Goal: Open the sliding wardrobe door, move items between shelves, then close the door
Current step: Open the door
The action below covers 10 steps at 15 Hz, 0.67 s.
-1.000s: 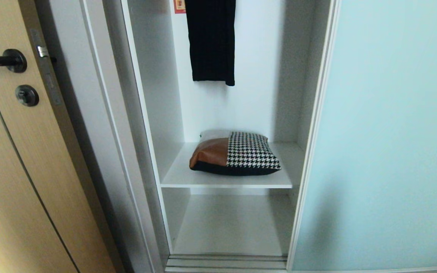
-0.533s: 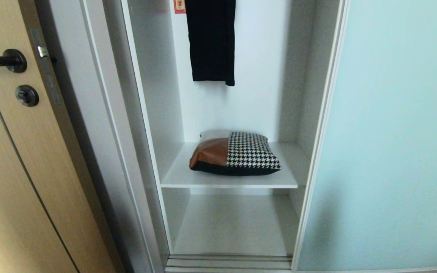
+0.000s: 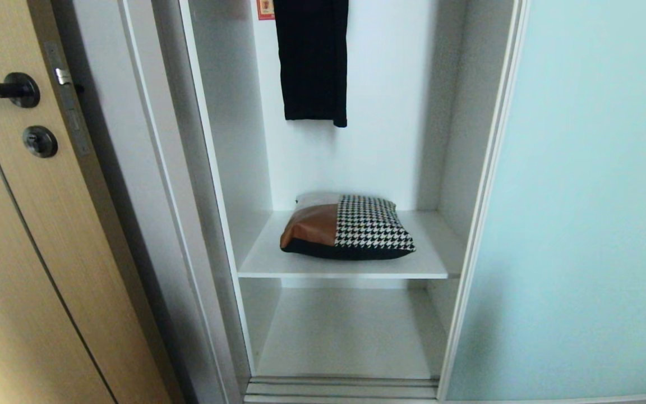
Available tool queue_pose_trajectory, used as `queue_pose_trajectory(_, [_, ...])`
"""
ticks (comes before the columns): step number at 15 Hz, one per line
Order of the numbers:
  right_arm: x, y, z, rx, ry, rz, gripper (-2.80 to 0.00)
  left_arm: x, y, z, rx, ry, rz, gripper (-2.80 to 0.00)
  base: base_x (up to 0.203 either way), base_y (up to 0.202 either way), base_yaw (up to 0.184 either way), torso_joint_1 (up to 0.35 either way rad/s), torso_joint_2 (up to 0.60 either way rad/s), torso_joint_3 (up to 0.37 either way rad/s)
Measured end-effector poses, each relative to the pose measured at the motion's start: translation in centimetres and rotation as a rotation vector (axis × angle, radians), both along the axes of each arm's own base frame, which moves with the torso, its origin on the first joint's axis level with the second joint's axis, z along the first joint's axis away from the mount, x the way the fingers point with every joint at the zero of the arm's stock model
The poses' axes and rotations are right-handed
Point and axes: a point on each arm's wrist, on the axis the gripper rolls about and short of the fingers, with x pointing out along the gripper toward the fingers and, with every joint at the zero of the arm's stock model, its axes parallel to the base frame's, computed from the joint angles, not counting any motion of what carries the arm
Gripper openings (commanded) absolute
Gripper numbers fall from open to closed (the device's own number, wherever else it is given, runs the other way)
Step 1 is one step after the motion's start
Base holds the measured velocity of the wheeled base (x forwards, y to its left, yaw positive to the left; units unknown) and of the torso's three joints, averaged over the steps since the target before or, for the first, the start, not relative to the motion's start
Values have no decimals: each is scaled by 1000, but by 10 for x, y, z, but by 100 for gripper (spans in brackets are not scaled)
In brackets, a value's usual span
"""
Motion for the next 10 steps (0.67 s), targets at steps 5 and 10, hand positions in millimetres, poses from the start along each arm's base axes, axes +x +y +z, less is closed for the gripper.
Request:
queue_pose_trajectory(5, [0, 0, 0, 0, 0, 0, -280, 0, 0, 0, 0, 0, 1, -280, 0, 0, 0, 0, 0, 0])
queue_pose_trajectory(10, [0, 0, 0, -26, -1, 3, -280, 0, 0, 0, 0, 0, 1, -280, 0, 0, 0, 0, 0, 0])
